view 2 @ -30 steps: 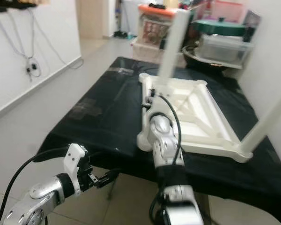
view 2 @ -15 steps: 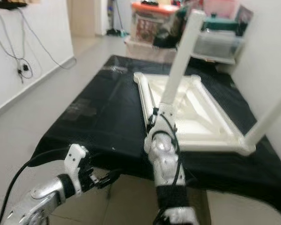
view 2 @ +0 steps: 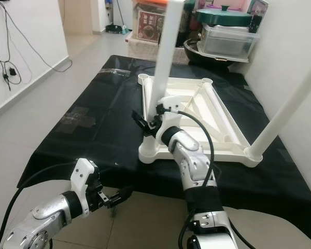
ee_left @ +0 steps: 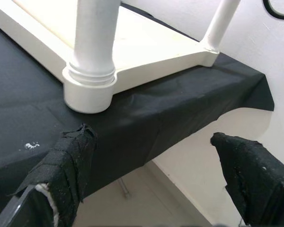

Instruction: Building children table

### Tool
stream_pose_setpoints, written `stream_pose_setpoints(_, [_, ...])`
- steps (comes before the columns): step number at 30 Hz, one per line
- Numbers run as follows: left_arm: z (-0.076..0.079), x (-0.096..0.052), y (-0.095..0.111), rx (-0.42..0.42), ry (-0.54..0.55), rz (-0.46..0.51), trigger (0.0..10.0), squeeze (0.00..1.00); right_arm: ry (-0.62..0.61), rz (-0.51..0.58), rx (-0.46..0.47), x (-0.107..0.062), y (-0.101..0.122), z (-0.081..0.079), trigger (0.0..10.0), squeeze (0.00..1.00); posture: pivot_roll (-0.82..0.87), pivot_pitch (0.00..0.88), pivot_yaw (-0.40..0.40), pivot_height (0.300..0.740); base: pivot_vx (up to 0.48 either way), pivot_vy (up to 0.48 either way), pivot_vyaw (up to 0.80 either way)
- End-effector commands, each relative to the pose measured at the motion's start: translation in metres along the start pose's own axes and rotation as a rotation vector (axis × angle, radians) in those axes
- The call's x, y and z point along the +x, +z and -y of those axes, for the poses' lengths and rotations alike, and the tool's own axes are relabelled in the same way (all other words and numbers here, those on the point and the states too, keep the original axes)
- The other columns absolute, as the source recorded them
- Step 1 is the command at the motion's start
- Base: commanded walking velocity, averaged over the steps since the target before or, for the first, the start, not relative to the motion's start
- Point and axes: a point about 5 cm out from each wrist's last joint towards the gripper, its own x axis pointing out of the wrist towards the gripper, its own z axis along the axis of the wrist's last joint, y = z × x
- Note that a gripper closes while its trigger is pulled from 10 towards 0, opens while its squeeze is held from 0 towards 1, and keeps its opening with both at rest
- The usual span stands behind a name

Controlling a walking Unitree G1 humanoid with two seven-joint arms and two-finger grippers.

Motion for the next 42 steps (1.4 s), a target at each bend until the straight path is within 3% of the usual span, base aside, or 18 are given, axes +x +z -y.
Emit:
stream_pose_setpoints(1, [0.002,0.001,0.001,-0.007,-0.002,0.002,10.0,0.0,-0.122,-0.092,0.01,0.007,-0.026,-0.003,0.0,0.0,0.13,0.0,-0.126,0.74,0.0,0.0,0.0])
stream_pose_setpoints(2, [0.002,0.001,0.001,-0.007,-0.002,0.002,10.0,0.0,-0.122,-0.092,0.01,0.007,-0.026,-0.003,0.0,0.0,0.13,0.0,-0.126,0.74,0.0,0.0,0.0])
stream_pose_setpoints(3, [0.001,0.0,0.0,-0.002,0.0,-0.005,10.0,0.0,-0.349,-0.157,0.038,0.006,-0.037,0.012,0.0,0.0,0.13,0.0,-0.119,0.74,0.0,0.0,0.0])
stream_pose_setpoints(4, [0.001,0.0,0.0,-0.002,0.0,-0.005,10.0,0.0,-0.349,-0.157,0.038,0.006,-0.037,0.012,0.0,0.0,0.13,0.0,-0.119,0.74,0.0,0.0,0.0])
stream_pose_setpoints(6, [0.0,-0.002,-0.001,0.001,0.002,-0.013,10.0,0.0,-0.652,-0.252,0.085,-0.005,-0.053,0.034,0.0,0.0,0.13,0.0,-0.114,0.74,0.0,0.0,0.0])
stream_pose_setpoints(7, [0.0,-0.002,-0.001,0.001,0.002,-0.013,10.0,0.0,-0.652,-0.252,0.085,-0.005,-0.053,0.034,0.0,0.0,0.13,0.0,-0.114,0.74,0.0,0.0,0.0])
stream_pose_setpoints(10, [0.001,0.001,-0.001,0.0,-0.005,-0.012,10.0,0.0,-0.924,-0.325,0.127,-0.033,-0.07,0.053,0.0,0.0,0.12,0.0,-0.109,0.74,0.0,0.0,0.0])
stream_pose_setpoints(14, [0.002,0.001,-0.001,0.0,-0.008,-0.011,10.0,0.0,-0.945,-0.338,0.13,-0.038,-0.072,0.051,0.0,0.0,0.12,0.0,-0.11,0.74,0.0,0.0,0.0])
stream_pose_setpoints(15, [0.002,0.001,-0.001,-0.006,-0.008,-0.01,10.0,0.0,-0.915,-0.353,0.133,-0.04,-0.072,0.045,6.2,0.0,0.12,0.0,-0.108,0.74,0.0,0.0,0.0])
stream_pose_setpoints(16, [0.002,0.001,-0.001,-0.006,-0.008,-0.01,10.0,0.0,-0.915,-0.353,0.133,-0.04,-0.072,0.045,6.2,0.0,0.12,0.0,-0.108,0.74,0.0,0.0,0.0])
stream_pose_setpoints(17, [0.002,0.001,-0.002,-0.013,-0.007,-0.009,10.0,0.0,-0.879,-0.335,0.099,-0.04,-0.067,0.04,10.0,0.0,0.11,0.0,-0.098,0.74,0.0,0.0,0.0])
stream_pose_setpoints(22, [0.0,0.002,0.0,-0.009,-0.017,-0.007,10.0,0.0,-0.772,-0.251,0.087,-0.03,-0.055,0.029,10.0,0.0,0.1,0.0,-0.094,0.74,0.0,0.0,0.0])
stream_pose_setpoints(23, [-0.001,0.003,0.0,-0.003,-0.018,-0.01,10.0,0.0,-0.7,-0.194,0.124,-0.024,-0.046,0.027,10.0,0.93,0.1,0.0,-0.093,0.74,0.0,0.0,0.0])
stream_pose_setpoints(24, [-0.002,0.003,0.0,0.001,-0.017,-0.011,10.0,0.0,-0.646,-0.147,0.154,-0.02,-0.038,0.027,10.0,1.0,0.1,0.0,-0.093,0.74,0.0,0.0,0.0])
stream_pose_setpoints(30, [0.0,0.004,-0.001,0.001,-0.017,-0.009,10.0,0.0,-0.404,-0.061,0.095,-0.009,-0.005,0.035,10.0,1.0,0.1,0.0,-0.097,0.74,0.0,0.0,0.0])
stream_pose_setpoints(31, [0.0,0.004,-0.002,-0.002,-0.015,-0.008,10.0,0.0,-0.341,-0.026,0.061,-0.01,0.005,0.039,10.0,0.0,0.1,0.0,-0.101,0.74,0.0,0.0,0.0])
stream_pose_setpoints(35, [-0.001,0.005,-0.001,-0.008,-0.007,-0.002,10.0,0.0,-0.136,0.065,-0.013,-0.013,0.025,0.045,10.0,0.0,0.1,0.0,-0.108,0.74,0.0,0.0,0.0])
stream_pose_setpoints(42, [-0.003,0.005,0.0,0.011,-0.014,-0.006,10.0,0.0,0.161,0.05,-0.093,-0.009,0.016,0.03,9.7,0.0,0.11,0.0,-0.107,0.74,0.0,0.0,0.0])
